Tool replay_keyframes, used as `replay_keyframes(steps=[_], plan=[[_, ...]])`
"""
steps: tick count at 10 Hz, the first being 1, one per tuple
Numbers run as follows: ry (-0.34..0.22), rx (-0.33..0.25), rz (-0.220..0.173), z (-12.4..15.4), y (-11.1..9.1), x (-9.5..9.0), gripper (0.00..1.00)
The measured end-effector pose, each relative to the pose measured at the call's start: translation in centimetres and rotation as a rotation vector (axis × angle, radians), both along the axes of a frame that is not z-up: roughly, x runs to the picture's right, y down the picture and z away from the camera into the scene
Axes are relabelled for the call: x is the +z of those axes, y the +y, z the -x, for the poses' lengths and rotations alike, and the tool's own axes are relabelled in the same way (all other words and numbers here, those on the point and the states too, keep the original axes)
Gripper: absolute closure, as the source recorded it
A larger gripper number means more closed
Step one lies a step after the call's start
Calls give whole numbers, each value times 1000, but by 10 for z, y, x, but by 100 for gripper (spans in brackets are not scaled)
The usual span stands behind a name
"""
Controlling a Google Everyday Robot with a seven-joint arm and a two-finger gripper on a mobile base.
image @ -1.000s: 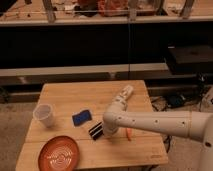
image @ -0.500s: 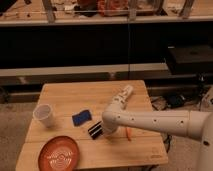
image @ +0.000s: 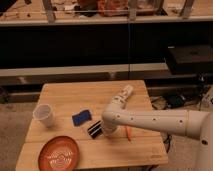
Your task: Push the eraser across the table
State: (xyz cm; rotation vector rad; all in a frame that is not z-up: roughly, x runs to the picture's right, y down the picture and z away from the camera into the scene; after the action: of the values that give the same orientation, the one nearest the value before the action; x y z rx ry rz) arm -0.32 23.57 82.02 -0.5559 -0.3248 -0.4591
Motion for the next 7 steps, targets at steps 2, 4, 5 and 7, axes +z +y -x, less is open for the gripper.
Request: replay_keyframes(steps=[2, 4, 5, 7], plan=[[-4, -2, -3, 3, -1, 1, 100], [-4, -1, -5, 3, -3, 3, 100], [-5, 0, -6, 3, -3, 3, 100], [-7, 0, -8, 5, -4, 4, 100]])
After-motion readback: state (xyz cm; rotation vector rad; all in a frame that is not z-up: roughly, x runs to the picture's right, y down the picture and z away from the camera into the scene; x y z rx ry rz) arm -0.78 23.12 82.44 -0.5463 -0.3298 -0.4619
